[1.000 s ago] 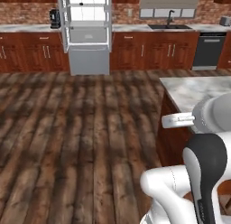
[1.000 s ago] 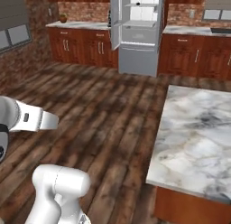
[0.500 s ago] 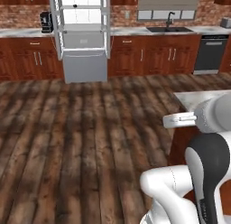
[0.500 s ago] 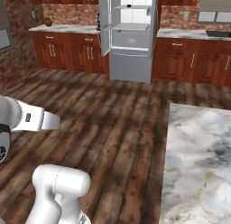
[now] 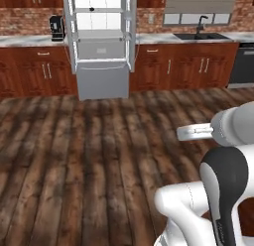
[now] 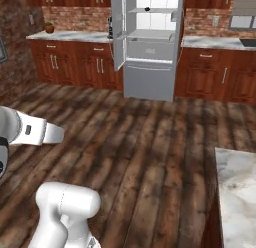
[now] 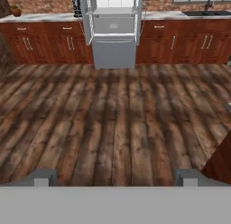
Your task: Gather the broccoli and sweet potato from the fridge and place them on a tray on the dining counter. Then gather the chicken drumstick and fish from the fridge and place them on the other tray.
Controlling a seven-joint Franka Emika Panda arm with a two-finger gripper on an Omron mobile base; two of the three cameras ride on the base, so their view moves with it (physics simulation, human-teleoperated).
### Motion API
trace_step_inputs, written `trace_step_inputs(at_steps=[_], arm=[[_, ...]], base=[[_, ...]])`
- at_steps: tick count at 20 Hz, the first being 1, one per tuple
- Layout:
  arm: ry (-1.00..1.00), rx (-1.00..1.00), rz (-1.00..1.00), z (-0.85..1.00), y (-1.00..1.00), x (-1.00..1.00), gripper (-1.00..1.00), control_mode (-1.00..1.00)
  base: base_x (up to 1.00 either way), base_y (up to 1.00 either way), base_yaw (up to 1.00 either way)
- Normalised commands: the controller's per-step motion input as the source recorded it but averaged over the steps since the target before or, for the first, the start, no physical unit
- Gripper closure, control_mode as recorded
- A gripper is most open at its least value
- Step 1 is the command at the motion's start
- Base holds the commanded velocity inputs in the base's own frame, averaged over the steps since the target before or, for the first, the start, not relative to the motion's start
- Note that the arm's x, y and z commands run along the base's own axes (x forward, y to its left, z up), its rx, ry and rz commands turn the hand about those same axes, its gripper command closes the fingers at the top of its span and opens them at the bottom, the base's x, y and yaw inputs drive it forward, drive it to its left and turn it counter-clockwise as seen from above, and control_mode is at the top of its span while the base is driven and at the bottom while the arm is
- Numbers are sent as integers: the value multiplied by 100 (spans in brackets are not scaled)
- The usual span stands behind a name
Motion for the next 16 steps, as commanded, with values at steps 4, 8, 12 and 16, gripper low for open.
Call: trace_step_inputs(at_steps=[4, 8, 12, 16], arm=[[0, 0, 0, 0, 0, 0, -100, 100], [0, 0, 0, 0, 0, 0, -100, 100], [0, 0, 0, 0, 0, 0, -100, 100], [0, 0, 0, 0, 0, 0, -100, 100]], base=[[100, 0, 0], [100, 0, 0], [100, 0, 0], [100, 0, 1]])
